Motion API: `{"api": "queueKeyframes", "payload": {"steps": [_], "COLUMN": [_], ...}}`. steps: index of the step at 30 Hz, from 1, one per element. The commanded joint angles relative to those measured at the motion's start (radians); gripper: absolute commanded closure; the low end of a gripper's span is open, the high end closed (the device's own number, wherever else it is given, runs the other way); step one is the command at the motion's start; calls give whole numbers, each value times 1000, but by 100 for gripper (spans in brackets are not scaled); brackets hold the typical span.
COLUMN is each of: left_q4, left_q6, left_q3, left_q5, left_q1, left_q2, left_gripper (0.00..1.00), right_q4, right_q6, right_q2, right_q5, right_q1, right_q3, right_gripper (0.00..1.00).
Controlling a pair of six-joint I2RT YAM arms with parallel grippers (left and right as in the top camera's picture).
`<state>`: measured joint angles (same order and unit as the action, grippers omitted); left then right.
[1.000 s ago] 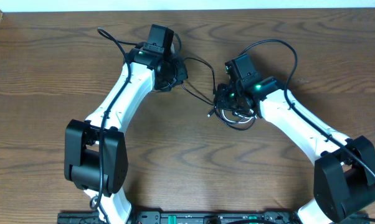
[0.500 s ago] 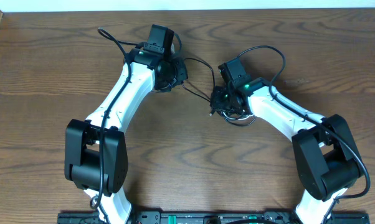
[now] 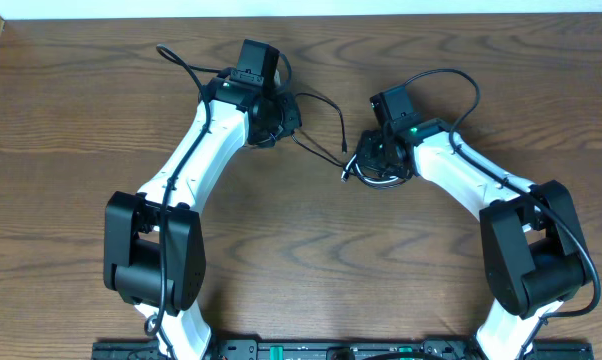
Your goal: Untangle cables
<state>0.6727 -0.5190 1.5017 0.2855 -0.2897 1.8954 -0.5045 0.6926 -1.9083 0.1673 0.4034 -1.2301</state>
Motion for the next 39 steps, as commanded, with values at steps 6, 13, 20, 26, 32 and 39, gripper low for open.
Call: {"api": "queueKeyframes", "payload": {"steps": [6,13,20,26,32,39], "left_q4": [0,0,0,0,0,1], "left_q6": [6,6,6,6,6,6], "left_q3": [-6,-6,-6,-6,-6,-6], "left_q5": [-11,-11,-11,-11,-11,-11], "left_q1": [2,2,2,2,2,2], "left_q2": [13,13,13,13,13,13], "left_gripper": [93,92,93,93,92,93], "right_q4": [6,85,90,91,127,191], "right_q6": [-88,-53,-27,-14,-5,-5], "right_q2": [-8,-8,-9,-22,-88,-118], "right_q5": [61,110,58,45,72,104], "right_q1": [-31,-15,21,28,34,34], "right_q3": [-11,-11,-11,-11,-11,-11], "right_gripper": [77,77,78,79,79,79]}}
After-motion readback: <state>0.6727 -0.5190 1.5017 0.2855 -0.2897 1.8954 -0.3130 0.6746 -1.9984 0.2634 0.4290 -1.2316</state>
